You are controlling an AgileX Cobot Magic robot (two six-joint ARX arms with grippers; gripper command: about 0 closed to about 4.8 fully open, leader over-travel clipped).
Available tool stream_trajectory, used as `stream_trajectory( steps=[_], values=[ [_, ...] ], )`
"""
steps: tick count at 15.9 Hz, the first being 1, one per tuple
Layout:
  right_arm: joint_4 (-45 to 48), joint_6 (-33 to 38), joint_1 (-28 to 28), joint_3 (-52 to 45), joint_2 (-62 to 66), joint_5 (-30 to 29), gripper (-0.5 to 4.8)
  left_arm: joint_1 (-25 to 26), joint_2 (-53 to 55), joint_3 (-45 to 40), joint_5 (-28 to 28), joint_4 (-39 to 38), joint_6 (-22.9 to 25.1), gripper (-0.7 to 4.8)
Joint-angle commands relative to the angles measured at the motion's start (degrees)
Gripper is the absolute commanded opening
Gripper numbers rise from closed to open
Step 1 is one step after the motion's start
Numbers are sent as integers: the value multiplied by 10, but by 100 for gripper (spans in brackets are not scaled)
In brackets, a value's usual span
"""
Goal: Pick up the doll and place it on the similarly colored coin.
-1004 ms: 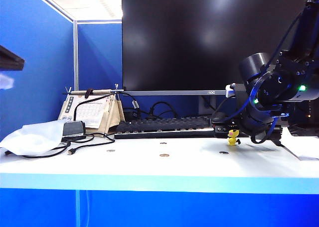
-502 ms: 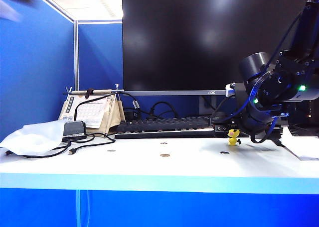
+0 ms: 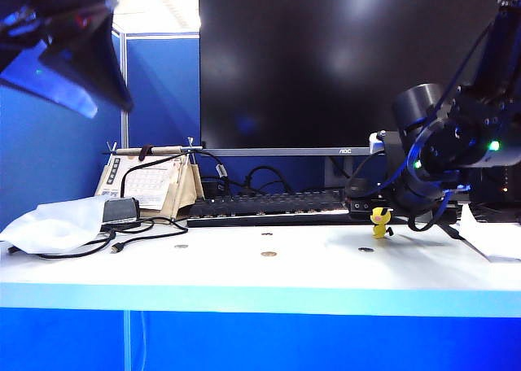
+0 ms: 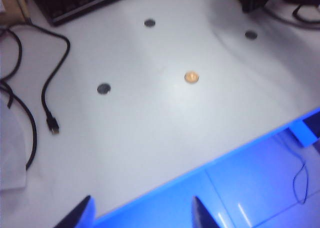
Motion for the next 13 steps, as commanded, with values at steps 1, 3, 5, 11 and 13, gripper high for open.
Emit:
stream_trajectory(
  steps=[1, 3, 5, 11, 13],
  values=[
    [-8, -2, -2, 23, 17, 1, 418, 1, -2, 3, -2, 16, -1, 256],
    [-4, -2, -2, 29, 26, 1, 418, 1, -2, 3, -1, 15, -1, 256],
    [-2, -2, -2, 30, 26, 4, 384, 1, -2, 3, 0, 15, -1, 256],
    [7, -2, -3, 36, 26, 18, 259, -1, -33, 4, 55, 12, -28, 256],
    [3, -2, -5, 36, 27, 15, 259, -1, -42, 4, 55, 11, -29, 256]
  ],
)
